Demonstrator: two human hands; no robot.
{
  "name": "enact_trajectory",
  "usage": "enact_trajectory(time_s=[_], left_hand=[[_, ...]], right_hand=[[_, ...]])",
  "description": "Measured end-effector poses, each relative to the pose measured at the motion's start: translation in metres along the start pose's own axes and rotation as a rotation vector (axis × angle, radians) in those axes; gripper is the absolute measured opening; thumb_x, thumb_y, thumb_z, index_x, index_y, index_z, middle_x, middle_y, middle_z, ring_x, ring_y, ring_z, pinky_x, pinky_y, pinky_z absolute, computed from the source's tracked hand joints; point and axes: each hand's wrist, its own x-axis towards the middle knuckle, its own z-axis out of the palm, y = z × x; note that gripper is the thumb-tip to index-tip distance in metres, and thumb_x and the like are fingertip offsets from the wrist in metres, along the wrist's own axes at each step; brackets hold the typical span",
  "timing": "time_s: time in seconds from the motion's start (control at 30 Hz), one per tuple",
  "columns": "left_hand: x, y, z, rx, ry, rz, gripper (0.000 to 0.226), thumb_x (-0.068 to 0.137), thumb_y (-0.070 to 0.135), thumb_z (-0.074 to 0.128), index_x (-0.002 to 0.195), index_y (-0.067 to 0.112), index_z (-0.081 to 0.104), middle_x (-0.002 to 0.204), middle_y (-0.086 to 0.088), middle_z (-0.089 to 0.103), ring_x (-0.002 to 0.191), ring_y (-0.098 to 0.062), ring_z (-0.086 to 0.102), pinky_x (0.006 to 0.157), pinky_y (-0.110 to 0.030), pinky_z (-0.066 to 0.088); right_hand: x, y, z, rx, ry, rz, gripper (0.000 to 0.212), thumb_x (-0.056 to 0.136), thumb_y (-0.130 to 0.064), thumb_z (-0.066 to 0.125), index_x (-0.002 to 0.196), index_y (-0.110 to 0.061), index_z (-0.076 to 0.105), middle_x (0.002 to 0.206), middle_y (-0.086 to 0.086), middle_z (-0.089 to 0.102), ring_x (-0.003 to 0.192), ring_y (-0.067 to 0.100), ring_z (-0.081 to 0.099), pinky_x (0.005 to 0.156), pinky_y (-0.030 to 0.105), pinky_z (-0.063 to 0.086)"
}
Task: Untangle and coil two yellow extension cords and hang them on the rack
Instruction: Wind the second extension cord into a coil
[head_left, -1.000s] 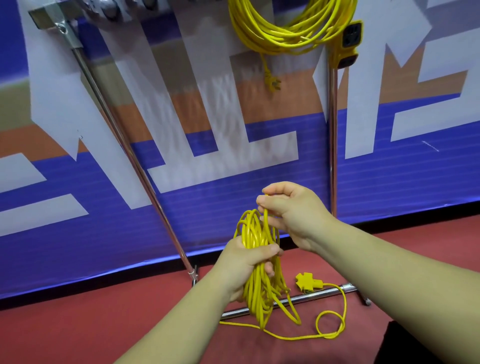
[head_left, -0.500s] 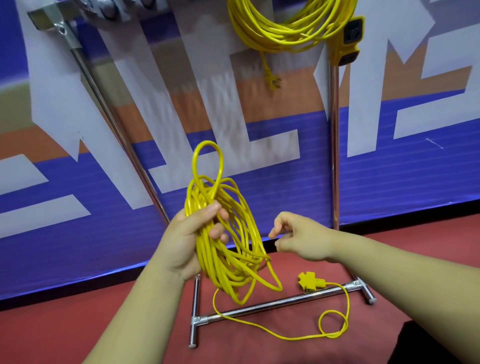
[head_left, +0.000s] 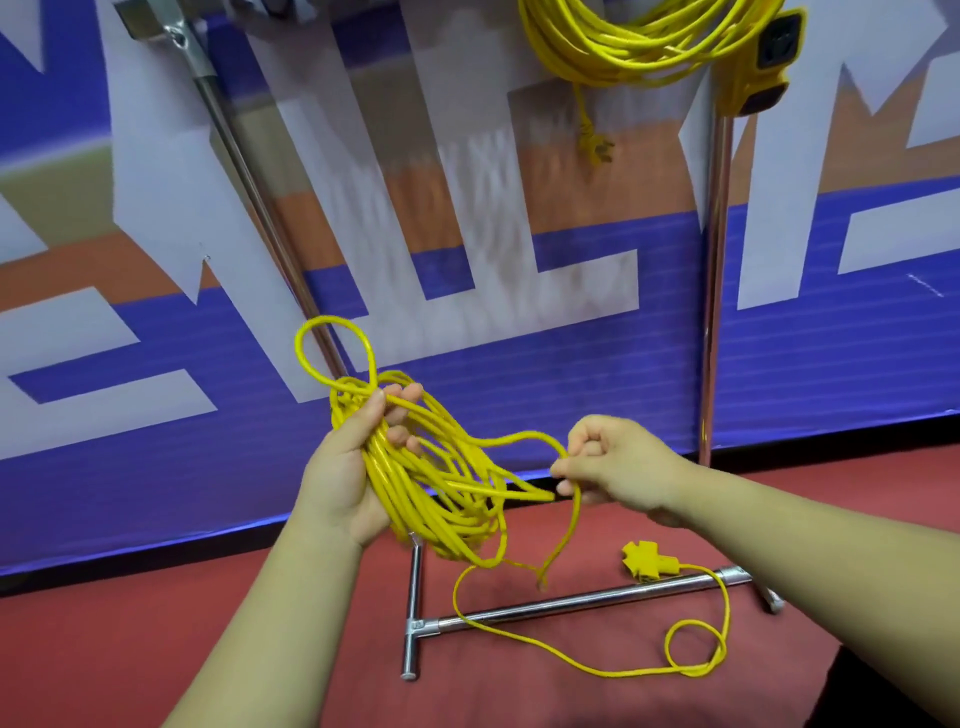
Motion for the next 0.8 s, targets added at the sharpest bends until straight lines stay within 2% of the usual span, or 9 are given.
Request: enact_trajectory(time_s=[0.1, 0.2, 0.3, 0.4, 0.47, 0.57, 0.67, 0.73, 0.8], left_hand=[[0.01, -0.01, -0.017, 0.145, 0.239, -0.026, 0.012, 0.089, 0.019, 0.066, 0.085, 0.007, 0.068, 0.075, -0.004, 0.064, 0.046, -0.007, 0.057, 0.049, -0.022, 0.052], [0.017, -0.018, -0.031, 0.283, 0.423, -0.066, 0.011, 0.091, 0.015, 0.069, 0.082, 0.01, 0.063, 0.066, -0.003, 0.062, 0.046, -0.009, 0.057, 0.051, -0.026, 0.055], [0.02, -0.018, -0.034, 0.249, 0.469, -0.167, 0.018, 0.092, 0.017, 0.068, 0.077, 0.012, 0.059, 0.057, 0.0, 0.053, 0.044, -0.011, 0.053, 0.048, -0.025, 0.053], [0.015, -0.016, -0.026, 0.159, 0.414, -0.233, 0.025, 0.094, 0.019, 0.064, 0.071, 0.014, 0.054, 0.053, 0.001, 0.048, 0.04, -0.011, 0.049, 0.045, -0.022, 0.05], [0.01, -0.014, -0.018, 0.119, 0.331, -0.247, 0.028, 0.095, 0.02, 0.06, 0.069, 0.013, 0.053, 0.05, 0.002, 0.046, 0.037, -0.011, 0.047, 0.044, -0.021, 0.048], [0.002, -0.009, -0.004, 0.078, 0.192, -0.226, 0.032, 0.096, 0.025, 0.057, 0.067, 0.014, 0.051, 0.05, 0.002, 0.043, 0.039, -0.012, 0.047, 0.048, -0.023, 0.05], [-0.001, -0.006, 0.004, 0.01, 0.109, -0.134, 0.04, 0.1, 0.025, 0.05, 0.061, 0.014, 0.053, 0.052, 0.003, 0.045, 0.039, -0.01, 0.049, 0.047, -0.02, 0.05], [-0.002, -0.006, 0.007, -0.003, 0.081, -0.084, 0.045, 0.1, 0.024, 0.049, 0.057, 0.016, 0.059, 0.054, 0.004, 0.048, 0.042, -0.008, 0.052, 0.049, -0.02, 0.051], [0.001, -0.008, 0.006, 0.017, 0.085, -0.056, 0.047, 0.1, 0.024, 0.05, 0.056, 0.015, 0.062, 0.054, 0.004, 0.05, 0.044, -0.008, 0.053, 0.051, -0.021, 0.052]], right_hand=[[0.006, -0.005, -0.004, 0.062, 0.261, 0.033, 0.015, 0.083, 0.001, 0.071, 0.088, -0.006, 0.058, 0.075, 0.017, 0.069, 0.061, 0.021, 0.068, 0.065, 0.037, 0.058], [0.015, 0.005, -0.008, 0.001, 0.452, 0.072, 0.009, 0.08, -0.001, 0.069, 0.083, -0.005, 0.061, 0.075, 0.018, 0.071, 0.055, 0.021, 0.069, 0.061, 0.038, 0.058], [0.02, 0.013, -0.01, -0.025, 0.565, 0.097, 0.008, 0.08, -0.004, 0.068, 0.078, -0.01, 0.062, 0.069, 0.013, 0.071, 0.055, 0.023, 0.072, 0.066, 0.046, 0.061], [0.02, 0.017, -0.013, -0.103, 0.587, 0.143, 0.008, 0.081, -0.002, 0.067, 0.077, -0.008, 0.064, 0.067, 0.012, 0.071, 0.054, 0.021, 0.072, 0.064, 0.046, 0.062], [0.018, 0.019, -0.016, -0.236, 0.508, 0.199, 0.009, 0.081, -0.002, 0.067, 0.075, -0.009, 0.065, 0.063, 0.009, 0.072, 0.055, 0.019, 0.071, 0.065, 0.043, 0.063], [0.012, 0.016, -0.019, -0.625, 0.236, 0.238, 0.015, 0.083, -0.007, 0.066, 0.072, -0.018, 0.066, 0.072, 0.004, 0.072, 0.064, 0.018, 0.071, 0.067, 0.031, 0.062], [-0.001, 0.01, -0.011, -0.886, -0.055, 0.223, 0.01, 0.084, -0.008, 0.063, 0.084, -0.013, 0.072, 0.078, 0.006, 0.076, 0.051, 0.005, 0.065, 0.053, 0.017, 0.053], [-0.011, 0.005, -0.003, -0.975, -0.204, 0.154, 0.014, 0.082, -0.006, 0.061, 0.086, -0.013, 0.073, 0.075, 0.005, 0.077, 0.045, 0.0, 0.062, 0.051, 0.016, 0.049], [-0.02, -0.003, 0.001, -1.014, -0.281, 0.062, 0.012, 0.082, -0.009, 0.062, 0.086, -0.016, 0.071, 0.062, -0.005, 0.072, 0.052, 0.003, 0.067, 0.057, 0.021, 0.054]])
